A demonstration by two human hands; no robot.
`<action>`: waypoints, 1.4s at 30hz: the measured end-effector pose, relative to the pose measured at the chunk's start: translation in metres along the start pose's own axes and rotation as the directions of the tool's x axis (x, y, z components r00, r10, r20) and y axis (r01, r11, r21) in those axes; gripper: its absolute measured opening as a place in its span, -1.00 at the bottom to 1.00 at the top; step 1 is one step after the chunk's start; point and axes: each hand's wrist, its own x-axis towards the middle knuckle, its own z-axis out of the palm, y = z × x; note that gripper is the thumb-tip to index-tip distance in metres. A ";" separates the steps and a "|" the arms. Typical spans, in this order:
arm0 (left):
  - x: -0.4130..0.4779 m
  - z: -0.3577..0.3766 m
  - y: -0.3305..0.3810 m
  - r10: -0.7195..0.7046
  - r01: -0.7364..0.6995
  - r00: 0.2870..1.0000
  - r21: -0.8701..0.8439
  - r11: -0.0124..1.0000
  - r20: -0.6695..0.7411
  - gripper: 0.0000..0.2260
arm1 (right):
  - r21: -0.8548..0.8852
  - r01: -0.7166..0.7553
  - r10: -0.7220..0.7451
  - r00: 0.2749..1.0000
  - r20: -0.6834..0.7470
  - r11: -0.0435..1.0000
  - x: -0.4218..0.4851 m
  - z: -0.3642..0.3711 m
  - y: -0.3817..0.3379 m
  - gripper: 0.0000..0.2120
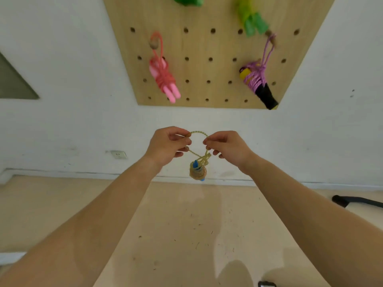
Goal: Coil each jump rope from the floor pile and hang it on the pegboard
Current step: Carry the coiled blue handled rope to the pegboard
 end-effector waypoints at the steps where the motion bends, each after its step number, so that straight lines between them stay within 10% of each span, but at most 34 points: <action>1: -0.007 -0.006 0.028 -0.001 0.001 1.000 -0.004 1.000 0.000 -0.89 | 0.005 0.003 -0.003 1.000 0.001 1.000 -0.006 -0.010 -0.027 -0.85; 20: -0.058 -0.093 0.402 0.372 -0.372 0.928 0.009 0.928 -0.006 -0.84 | 0.058 0.232 -0.212 0.948 -0.239 0.971 -0.075 -0.139 -0.388 -0.87; 42: 0.044 -0.028 0.617 0.585 -0.618 0.774 -0.086 0.782 -0.241 -0.90 | 0.047 0.448 -0.396 0.830 -0.393 0.893 0.003 -0.306 -0.526 -0.90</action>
